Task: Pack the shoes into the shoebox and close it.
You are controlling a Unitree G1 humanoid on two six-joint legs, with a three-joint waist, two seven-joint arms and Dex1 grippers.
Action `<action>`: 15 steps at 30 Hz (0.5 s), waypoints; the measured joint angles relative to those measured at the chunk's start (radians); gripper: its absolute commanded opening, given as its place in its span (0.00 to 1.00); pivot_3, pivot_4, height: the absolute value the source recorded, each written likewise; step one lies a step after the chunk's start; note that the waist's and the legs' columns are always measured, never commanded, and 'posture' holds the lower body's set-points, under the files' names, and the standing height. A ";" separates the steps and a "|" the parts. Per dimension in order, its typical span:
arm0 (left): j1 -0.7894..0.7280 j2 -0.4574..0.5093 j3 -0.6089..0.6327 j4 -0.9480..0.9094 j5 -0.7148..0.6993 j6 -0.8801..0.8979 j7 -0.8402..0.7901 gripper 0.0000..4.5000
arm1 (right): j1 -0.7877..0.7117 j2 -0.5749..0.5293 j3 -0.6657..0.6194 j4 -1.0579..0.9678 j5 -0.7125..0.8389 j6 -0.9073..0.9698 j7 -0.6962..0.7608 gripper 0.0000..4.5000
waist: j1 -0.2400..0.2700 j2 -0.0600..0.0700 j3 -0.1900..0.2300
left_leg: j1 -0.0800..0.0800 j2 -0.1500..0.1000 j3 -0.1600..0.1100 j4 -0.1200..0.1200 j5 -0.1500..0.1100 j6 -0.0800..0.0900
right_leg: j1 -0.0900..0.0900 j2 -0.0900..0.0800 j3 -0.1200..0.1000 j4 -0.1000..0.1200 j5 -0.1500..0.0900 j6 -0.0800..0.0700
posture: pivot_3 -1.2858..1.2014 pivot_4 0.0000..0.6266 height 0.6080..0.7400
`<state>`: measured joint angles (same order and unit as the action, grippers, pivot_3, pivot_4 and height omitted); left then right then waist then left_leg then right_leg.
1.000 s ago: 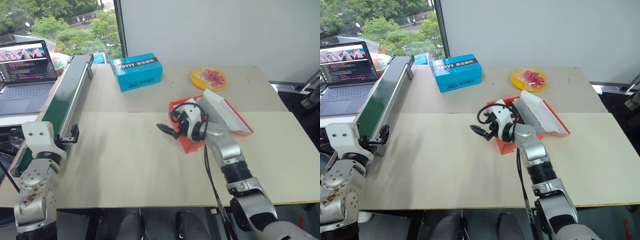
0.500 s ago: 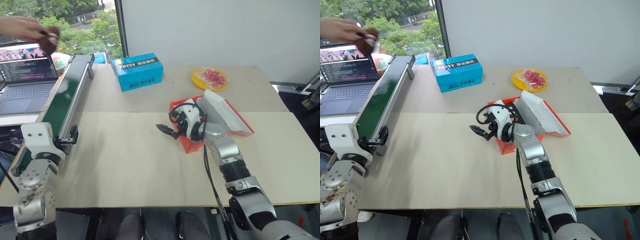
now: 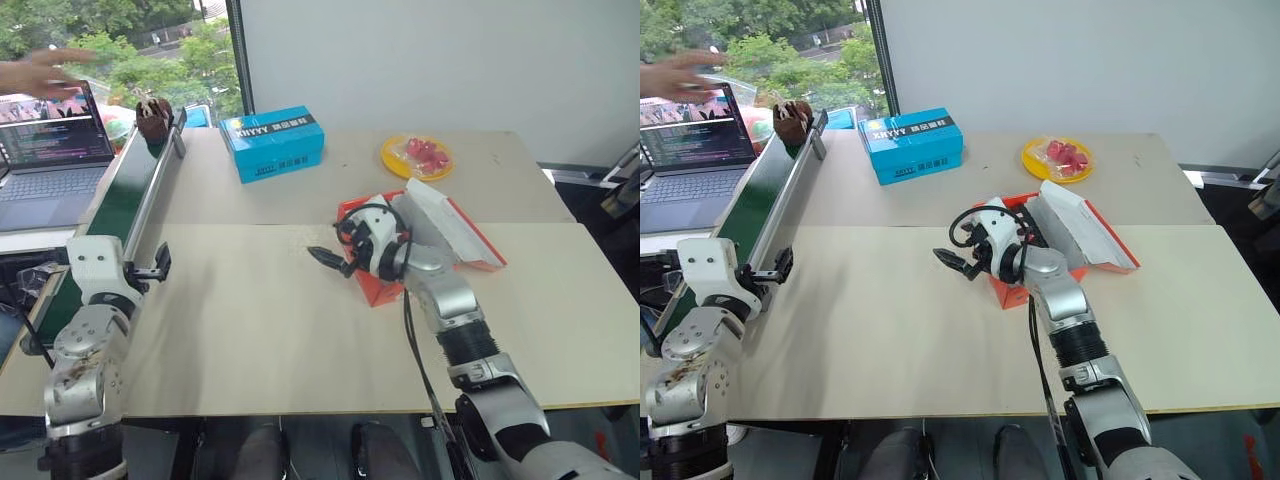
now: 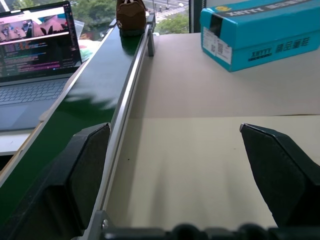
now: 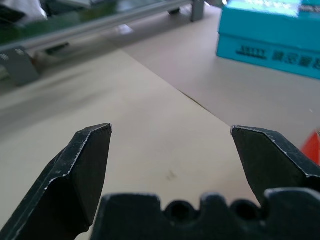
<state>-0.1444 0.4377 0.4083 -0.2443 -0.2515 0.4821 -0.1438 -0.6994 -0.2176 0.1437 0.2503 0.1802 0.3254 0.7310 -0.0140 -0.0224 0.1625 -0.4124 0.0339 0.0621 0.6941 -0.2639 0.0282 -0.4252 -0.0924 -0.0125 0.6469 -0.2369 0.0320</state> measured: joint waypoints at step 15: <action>-0.029 0.051 0.081 0.225 0.022 -0.102 0.002 0.99 | 0.014 -0.009 0.018 -0.141 0.027 0.091 0.028 1.00 | 0.000 0.000 0.000 | 0.000 0.000 0.000 0.000 0.000 0.000 | 0.000 0.000 -0.001 0.000 0.000 0.000 | 0.52 0.24 1.00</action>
<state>-0.1731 0.4888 0.4894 -0.0197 -0.2292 0.3797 -0.1414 -0.6857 -0.2261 0.1620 0.1094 0.2070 0.4163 0.7593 -0.0138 -0.0224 0.1625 -0.4122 0.0340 0.0620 0.6941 -0.2639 0.0281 -0.4254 -0.0927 -0.0131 0.6470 -0.2369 0.0319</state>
